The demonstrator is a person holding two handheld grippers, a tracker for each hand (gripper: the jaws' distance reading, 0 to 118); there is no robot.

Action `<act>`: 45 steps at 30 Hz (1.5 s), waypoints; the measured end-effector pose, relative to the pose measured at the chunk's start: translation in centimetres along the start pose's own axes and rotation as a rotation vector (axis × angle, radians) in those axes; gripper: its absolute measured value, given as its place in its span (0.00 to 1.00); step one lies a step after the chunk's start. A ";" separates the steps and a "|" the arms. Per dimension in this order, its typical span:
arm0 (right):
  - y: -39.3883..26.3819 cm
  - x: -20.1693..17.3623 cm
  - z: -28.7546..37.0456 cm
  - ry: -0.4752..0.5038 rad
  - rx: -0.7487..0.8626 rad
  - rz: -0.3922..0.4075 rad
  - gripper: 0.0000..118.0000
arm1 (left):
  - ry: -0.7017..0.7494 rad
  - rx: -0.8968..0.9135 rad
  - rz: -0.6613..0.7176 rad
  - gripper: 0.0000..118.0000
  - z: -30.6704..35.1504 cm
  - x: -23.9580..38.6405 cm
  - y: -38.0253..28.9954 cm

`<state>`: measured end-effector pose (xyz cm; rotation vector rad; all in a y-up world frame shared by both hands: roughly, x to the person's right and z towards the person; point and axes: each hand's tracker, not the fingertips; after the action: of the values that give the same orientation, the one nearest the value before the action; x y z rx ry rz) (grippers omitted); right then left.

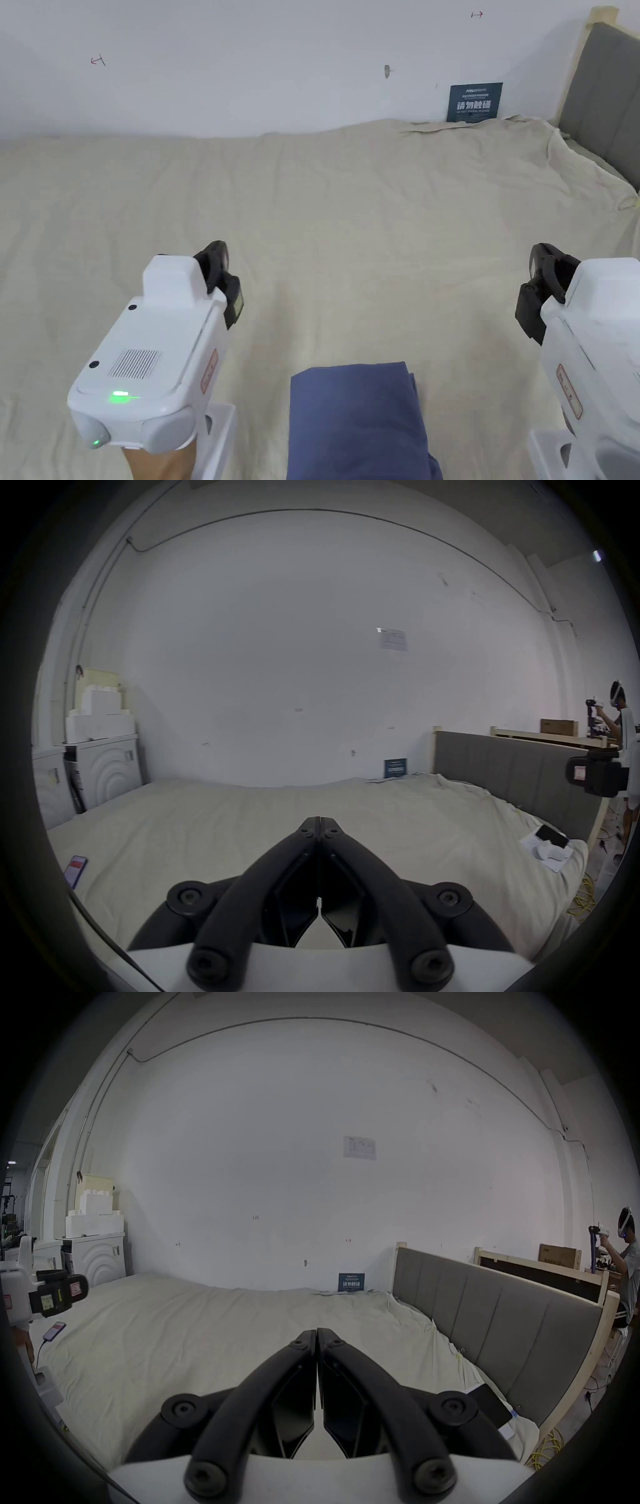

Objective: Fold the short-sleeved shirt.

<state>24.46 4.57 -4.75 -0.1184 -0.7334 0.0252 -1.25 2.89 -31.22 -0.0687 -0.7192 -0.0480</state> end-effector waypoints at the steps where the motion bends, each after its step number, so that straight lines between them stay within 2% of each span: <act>1: -0.1 -0.2 0.0 -0.003 0.011 -0.001 0.00 | 0.021 0.001 -0.010 0.00 0.2 -0.5 -0.3; 8: -0.4 -1.0 0.2 -0.016 0.042 0.017 0.00 | 0.099 -0.021 0.004 0.00 0.9 -2.7 -2.1; 27: -0.2 -1.5 -0.1 0.001 0.026 0.020 0.00 | 0.085 -0.042 0.031 0.00 0.7 -2.5 -2.5; 35: -2.7 -3.0 -1.9 0.035 -0.054 -0.009 0.00 | 0.073 -0.075 0.059 0.00 0.9 -2.9 -3.3; 45: -10.0 -7.8 -4.1 0.119 -0.239 -0.003 0.00 | 0.055 -0.126 0.060 0.00 0.8 -3.0 -4.9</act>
<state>21.25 -6.25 -11.81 -0.3443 -0.6160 -0.0725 -4.34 -1.92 -32.40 -0.2087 -0.6579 -0.0381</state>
